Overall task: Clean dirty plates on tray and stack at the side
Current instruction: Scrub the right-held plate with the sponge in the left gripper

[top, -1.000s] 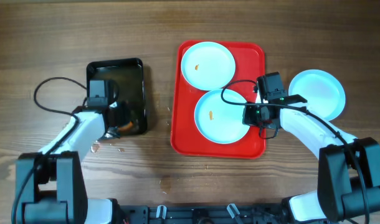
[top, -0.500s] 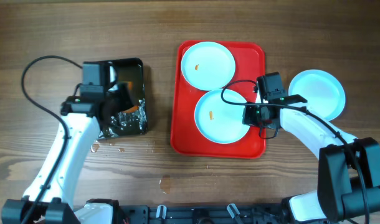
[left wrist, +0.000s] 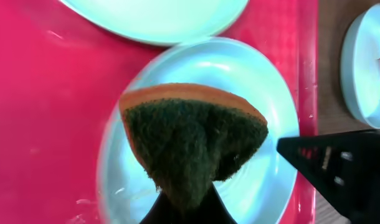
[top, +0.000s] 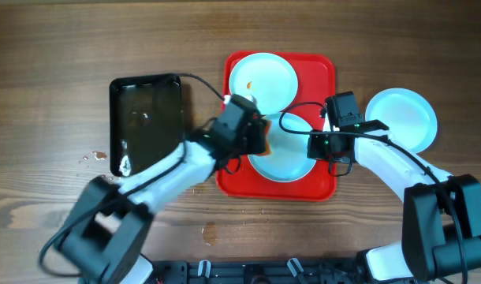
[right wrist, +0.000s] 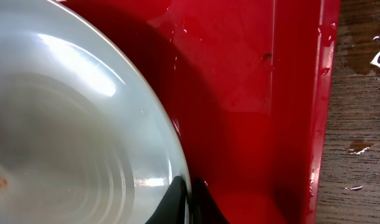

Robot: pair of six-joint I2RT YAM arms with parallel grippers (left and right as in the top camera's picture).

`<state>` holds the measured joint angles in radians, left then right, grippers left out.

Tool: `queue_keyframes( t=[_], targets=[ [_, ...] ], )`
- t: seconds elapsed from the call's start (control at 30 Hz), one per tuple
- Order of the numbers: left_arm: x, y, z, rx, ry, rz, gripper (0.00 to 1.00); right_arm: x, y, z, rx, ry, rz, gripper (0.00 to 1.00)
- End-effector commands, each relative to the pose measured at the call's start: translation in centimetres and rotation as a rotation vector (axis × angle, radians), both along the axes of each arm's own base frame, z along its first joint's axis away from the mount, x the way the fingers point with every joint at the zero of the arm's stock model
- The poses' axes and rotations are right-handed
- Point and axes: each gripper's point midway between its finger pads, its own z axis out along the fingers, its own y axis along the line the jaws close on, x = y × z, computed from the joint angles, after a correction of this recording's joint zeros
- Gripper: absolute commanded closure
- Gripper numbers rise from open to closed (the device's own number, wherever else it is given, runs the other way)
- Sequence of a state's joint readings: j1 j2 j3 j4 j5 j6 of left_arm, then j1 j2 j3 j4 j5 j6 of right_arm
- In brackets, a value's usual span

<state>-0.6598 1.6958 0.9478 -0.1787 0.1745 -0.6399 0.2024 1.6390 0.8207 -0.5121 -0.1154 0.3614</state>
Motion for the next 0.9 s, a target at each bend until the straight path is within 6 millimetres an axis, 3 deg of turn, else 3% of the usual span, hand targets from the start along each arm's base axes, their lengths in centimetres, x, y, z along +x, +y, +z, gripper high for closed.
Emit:
queue_keyframes(
  t=[0.0,0.1,0.2,0.23,0.37,0.47,0.67,0.87],
  targets=[
    [-0.9,-3.5,-3.2,-0.029,0.032,-0.033,0.96,-1.0,-1.3,-1.3,-0.075,0.038,0.005,0.96],
    [-1.5,-4.7,-5.5,-0.022,0.045,-0.063,0.96,-1.0,-1.3,-1.3,-0.075,0.039,0.006,0.96],
    [-1.0,-3.9,-6.5,0.025,0.033,-0.038,0.96,-1.0,-1.3,-1.3,-0.075,0.040,0.005,0.96],
    [-0.8,-3.1,-6.9,0.064,0.026,-0.021,0.96,-1.1,-1.3,-1.3,-0.075,0.041,0.006,0.96],
    [0.1,3.2,-8.9,0.330,0.015,0.078,0.96,-1.2,-1.3,-1.3,-0.076,0.046,0.005,0.96],
    [0.7,5.3,-9.1,0.409,0.002,0.084,0.96,-1.3,-1.3,-1.4,-0.077,0.050,0.006,0.96],
    [2.9,8.1,-6.7,0.586,-0.051,0.148,0.96,-1.8,-1.4,-1.4,-0.081,0.070,0.006,0.96],
    [4.2,8.6,-2.3,0.615,-0.021,0.236,0.96,-2.0,-1.7,-1.5,-0.089,0.081,-0.026,0.95]
  ],
)
